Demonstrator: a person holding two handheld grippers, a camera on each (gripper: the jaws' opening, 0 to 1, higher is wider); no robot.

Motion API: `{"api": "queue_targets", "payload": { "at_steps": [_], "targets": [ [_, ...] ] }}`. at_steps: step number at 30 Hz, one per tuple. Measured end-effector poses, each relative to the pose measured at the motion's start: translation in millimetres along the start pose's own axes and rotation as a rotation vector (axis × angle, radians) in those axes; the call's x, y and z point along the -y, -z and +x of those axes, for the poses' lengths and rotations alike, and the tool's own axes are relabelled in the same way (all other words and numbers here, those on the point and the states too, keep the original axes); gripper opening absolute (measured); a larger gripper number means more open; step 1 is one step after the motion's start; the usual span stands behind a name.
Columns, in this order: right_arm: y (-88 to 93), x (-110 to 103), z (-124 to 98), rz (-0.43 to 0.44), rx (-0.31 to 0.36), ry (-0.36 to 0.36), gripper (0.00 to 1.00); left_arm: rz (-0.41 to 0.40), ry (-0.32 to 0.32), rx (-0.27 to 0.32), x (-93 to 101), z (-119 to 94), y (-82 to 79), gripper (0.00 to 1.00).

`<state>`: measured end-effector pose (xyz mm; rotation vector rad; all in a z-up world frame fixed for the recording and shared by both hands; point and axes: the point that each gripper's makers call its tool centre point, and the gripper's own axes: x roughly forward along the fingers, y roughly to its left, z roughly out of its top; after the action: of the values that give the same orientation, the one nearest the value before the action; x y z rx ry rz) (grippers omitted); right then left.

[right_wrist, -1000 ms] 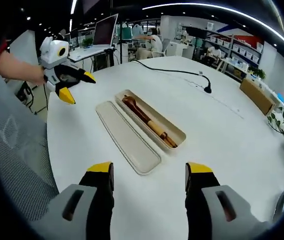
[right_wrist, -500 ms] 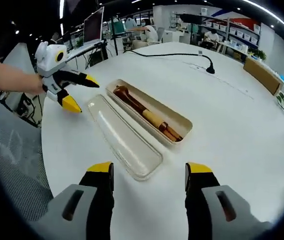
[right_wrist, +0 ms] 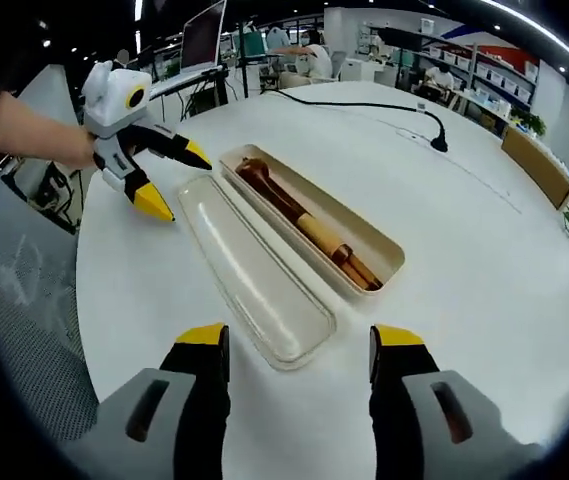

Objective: Arrange the utensils inside the cutlery case until each visible utensil rests in its matching compartment.

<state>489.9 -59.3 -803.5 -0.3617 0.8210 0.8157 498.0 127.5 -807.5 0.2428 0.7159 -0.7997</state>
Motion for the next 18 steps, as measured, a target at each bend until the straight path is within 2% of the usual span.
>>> {"api": "queue_targets", "payload": {
  "at_steps": [7, 11, 18],
  "targets": [
    [4.3, -1.4, 9.3, -0.004, -0.029, -0.016, 0.54, 0.005, 0.007, 0.000, 2.7, 3.9, -3.1, 0.63],
    [0.6, -3.7, 11.2, -0.011, -0.023, -0.019, 0.54, 0.002, 0.013, 0.004, 5.7, 4.0, -5.7, 0.63],
    [1.5, -3.5, 15.3, -0.011, -0.032, -0.014, 0.50, 0.038, 0.010, 0.002, 3.6, 5.1, -5.2, 0.60]
  ]
}}
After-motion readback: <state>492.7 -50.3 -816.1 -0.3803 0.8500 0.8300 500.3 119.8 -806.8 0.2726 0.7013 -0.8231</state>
